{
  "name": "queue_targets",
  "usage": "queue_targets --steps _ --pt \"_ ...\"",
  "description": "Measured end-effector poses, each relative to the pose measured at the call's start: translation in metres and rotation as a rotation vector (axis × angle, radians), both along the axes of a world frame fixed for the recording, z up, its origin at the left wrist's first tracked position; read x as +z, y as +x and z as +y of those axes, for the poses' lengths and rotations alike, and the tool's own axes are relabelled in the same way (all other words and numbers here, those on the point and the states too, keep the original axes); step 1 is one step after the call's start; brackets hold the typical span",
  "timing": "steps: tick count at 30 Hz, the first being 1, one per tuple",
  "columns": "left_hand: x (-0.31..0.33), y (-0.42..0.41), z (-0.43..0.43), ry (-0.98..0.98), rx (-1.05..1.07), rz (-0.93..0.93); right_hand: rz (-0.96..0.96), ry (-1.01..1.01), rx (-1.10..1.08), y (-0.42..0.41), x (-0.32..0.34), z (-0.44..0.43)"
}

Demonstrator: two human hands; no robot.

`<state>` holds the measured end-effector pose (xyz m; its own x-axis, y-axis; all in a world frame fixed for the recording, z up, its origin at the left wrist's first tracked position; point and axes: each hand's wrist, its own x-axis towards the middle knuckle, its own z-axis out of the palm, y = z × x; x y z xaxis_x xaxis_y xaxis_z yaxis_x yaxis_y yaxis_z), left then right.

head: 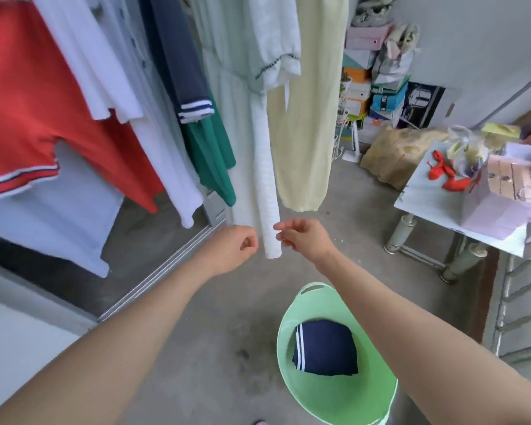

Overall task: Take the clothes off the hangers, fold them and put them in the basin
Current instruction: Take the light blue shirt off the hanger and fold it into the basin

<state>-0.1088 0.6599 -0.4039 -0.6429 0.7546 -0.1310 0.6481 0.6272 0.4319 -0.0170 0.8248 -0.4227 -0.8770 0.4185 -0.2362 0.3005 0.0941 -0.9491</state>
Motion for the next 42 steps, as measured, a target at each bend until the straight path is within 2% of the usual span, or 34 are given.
queue_targets --steps 8,12,16,21,27,30,33,36,39,42 --pt "0.108 0.002 -0.102 0.169 0.195 0.292 0.24 0.014 0.262 -0.041 0.101 -0.078" --pt "0.161 0.006 -0.155 0.227 0.3 0.432 0.367 0.084 0.398 -0.057 0.15 -0.117" --pt "0.217 0.014 -0.199 0.296 0.391 0.629 0.499 0.114 0.453 -0.073 0.202 -0.147" --pt "0.288 0.012 -0.242 0.42 0.469 0.968 0.656 0.163 0.521 -0.092 0.269 -0.187" --pt "0.352 -0.02 -0.256 0.543 0.589 1.123 0.791 0.137 0.572 -0.106 0.333 -0.233" --pt "0.38 -0.053 -0.262 0.506 0.739 1.01 0.831 0.154 0.565 -0.117 0.36 -0.255" --pt "0.396 -0.08 -0.27 0.564 0.856 0.662 0.809 0.157 0.534 -0.134 0.383 -0.273" --pt "0.4 -0.095 -0.274 0.728 0.739 0.454 0.735 0.219 0.508 -0.155 0.398 -0.289" --pt "0.401 -0.098 -0.277 0.927 0.68 0.097 0.677 0.226 0.468 -0.173 0.407 -0.304" --pt "0.397 -0.102 -0.279 0.952 0.58 -0.091 0.638 0.145 0.43 -0.191 0.41 -0.314"
